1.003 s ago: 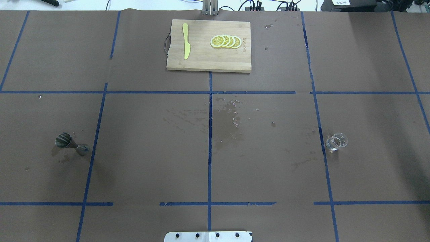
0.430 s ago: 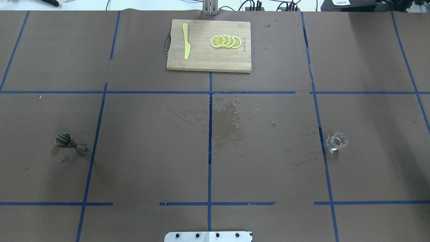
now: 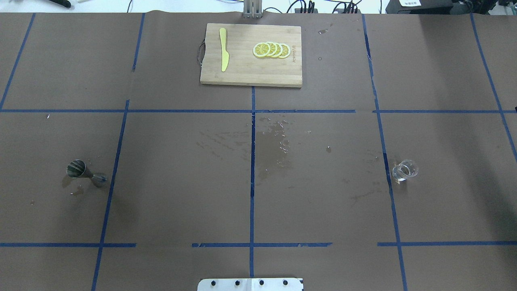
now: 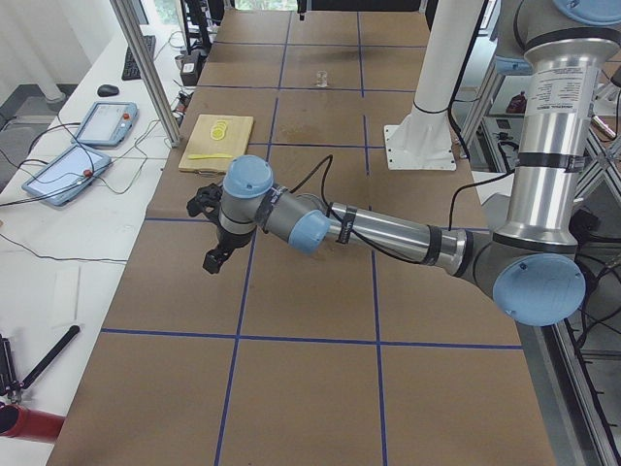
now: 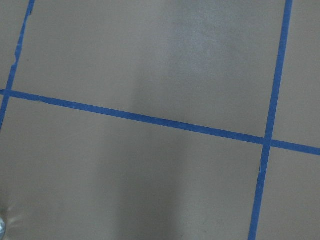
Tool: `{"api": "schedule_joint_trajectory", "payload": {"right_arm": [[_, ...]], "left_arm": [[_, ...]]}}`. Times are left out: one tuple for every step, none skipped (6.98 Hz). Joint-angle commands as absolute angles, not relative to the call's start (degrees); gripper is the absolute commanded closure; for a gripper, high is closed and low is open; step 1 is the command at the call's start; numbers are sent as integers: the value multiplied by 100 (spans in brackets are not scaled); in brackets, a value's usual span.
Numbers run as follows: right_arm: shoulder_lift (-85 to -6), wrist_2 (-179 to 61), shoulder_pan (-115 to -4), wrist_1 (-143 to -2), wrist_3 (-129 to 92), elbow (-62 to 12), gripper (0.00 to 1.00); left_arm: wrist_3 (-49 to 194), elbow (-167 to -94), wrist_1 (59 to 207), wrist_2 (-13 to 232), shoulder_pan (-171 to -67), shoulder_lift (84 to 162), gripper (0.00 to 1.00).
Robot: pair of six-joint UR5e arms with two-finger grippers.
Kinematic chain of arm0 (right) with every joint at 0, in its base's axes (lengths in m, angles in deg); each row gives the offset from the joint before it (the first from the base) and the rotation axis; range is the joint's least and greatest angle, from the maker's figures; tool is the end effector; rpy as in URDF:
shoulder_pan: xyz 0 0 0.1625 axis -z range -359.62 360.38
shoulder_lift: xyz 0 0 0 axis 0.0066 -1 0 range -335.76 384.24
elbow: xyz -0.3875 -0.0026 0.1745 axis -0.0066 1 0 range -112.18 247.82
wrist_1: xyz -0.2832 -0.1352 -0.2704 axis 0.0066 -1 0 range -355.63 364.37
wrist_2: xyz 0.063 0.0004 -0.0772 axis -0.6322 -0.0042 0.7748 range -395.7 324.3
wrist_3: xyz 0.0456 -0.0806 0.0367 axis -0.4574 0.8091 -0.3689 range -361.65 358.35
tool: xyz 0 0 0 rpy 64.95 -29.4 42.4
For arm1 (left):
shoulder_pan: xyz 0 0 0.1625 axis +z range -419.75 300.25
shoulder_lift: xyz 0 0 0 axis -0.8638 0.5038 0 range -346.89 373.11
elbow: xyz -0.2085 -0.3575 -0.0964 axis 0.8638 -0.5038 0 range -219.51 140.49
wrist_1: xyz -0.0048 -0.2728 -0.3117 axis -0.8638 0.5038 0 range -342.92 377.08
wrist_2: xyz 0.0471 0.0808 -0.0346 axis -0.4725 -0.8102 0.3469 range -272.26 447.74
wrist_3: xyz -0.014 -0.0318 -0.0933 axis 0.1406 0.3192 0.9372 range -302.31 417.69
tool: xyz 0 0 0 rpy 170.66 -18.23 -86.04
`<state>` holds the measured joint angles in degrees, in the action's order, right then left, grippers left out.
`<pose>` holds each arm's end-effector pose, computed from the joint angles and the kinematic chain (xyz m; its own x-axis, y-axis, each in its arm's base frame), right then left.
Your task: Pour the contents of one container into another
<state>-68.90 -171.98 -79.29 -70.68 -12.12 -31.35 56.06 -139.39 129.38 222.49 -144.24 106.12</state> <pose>-0.0265 -0.4876 0.5742 0.6533 -0.2054 0.7287 0.0496 0.9720 0.2295 -0.0123 -0.5305 0.4997 0.6655 0.4950 -0.5586 -0.0974 0.7997 0.5925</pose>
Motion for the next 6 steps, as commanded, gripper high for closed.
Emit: {"api": "schedule_joint_trajectory", "payload": {"right_arm": [[-6910,-17254,-7637,-6702,-1254,-3167,0],[-6919,-17246,-7548,-6422,-1368,-3141,0],[-6919,-17246,-7521,-6384,-1587,-3141,0],[-6919,-17263,-7486,-6384,-1598,-3158,0],[-6919,-17298,-7486,-6384,-1598,-3184,0],[-6919,-17411,-7486,-6375,-1598,-3185,0]], "left_arm": [[7832,-14827,13528,22468,-13573,10417,0],[8287,-15154,13920,22390,-13386,10286,0],[8849,-15323,14969,21780,-13071,9885,0],[9324,-15333,15849,20634,-12389,9550,0],[9407,-15403,15858,19456,-11686,9390,0],[9913,-15560,15875,18670,-11131,9214,0]]}}
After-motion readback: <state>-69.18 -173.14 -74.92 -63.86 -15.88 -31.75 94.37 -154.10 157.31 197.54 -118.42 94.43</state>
